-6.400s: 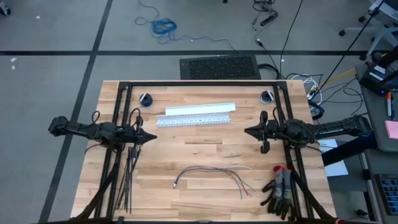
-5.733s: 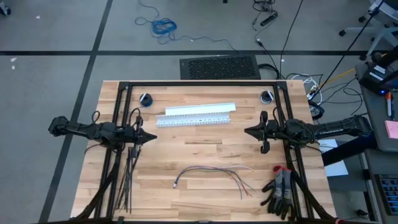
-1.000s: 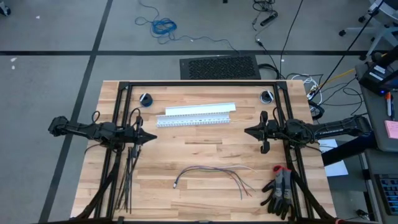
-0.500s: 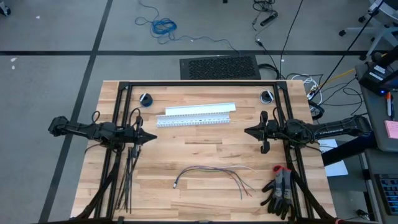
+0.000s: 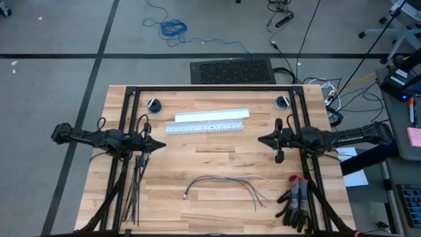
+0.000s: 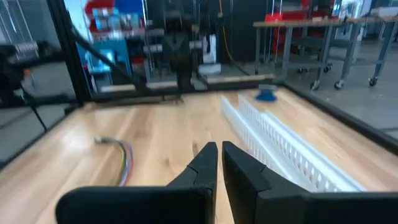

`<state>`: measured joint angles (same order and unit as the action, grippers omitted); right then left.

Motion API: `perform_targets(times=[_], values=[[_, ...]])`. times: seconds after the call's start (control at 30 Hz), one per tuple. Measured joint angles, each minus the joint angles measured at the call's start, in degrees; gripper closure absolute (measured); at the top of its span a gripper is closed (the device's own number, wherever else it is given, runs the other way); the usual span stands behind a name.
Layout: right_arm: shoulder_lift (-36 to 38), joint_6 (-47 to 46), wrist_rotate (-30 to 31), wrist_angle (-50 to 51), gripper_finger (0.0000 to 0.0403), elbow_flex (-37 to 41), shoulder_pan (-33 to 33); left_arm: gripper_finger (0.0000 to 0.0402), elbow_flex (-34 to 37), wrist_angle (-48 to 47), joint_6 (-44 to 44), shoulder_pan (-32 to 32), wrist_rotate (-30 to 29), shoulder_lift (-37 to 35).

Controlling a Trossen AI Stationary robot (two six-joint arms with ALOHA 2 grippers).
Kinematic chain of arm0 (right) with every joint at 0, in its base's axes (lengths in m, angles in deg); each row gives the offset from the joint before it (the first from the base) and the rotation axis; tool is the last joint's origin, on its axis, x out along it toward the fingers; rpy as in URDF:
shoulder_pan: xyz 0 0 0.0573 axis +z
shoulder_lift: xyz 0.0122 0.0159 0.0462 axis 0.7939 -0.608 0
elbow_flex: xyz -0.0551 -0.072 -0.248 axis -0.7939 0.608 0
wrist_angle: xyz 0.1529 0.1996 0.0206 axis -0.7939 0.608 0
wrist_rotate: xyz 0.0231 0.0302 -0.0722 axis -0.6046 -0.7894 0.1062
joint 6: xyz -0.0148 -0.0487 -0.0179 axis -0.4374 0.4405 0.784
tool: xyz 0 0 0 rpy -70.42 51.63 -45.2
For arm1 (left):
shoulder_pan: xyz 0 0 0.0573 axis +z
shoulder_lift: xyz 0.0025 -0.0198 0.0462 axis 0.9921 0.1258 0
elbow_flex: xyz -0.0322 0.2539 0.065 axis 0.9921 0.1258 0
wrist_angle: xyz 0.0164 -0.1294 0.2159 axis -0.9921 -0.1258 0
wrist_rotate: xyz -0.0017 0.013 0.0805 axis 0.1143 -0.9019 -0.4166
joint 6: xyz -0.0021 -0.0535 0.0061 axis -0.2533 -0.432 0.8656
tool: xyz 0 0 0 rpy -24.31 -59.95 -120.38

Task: Ziptie cables
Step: Wrap the black zip tie on the cables

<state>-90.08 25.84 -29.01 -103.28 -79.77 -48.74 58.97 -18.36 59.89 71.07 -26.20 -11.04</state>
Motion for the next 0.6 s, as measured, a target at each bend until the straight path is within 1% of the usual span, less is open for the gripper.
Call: perform_targets(times=[0.13, 0.5, 0.6], values=[[0.0, 0.1, 0.0, 2.3, 0.0385, 0.0, 0.0, 0.0401, 0.0, 0.0, 0.0, 0.0, 0.0, 0.0], [0.0, 0.2, 0.0, 2.5, 0.0385, 0.0, 0.0, 0.0401, 0.0, 0.0, 0.0, 0.0, 0.0, 0.0], [0.0, 3.7, 0.3, 1.1, 0.0385, 0.0, -0.1, 0.0401, 0.0, 0.0, 0.0, 0.0, 0.0, 0.0]])
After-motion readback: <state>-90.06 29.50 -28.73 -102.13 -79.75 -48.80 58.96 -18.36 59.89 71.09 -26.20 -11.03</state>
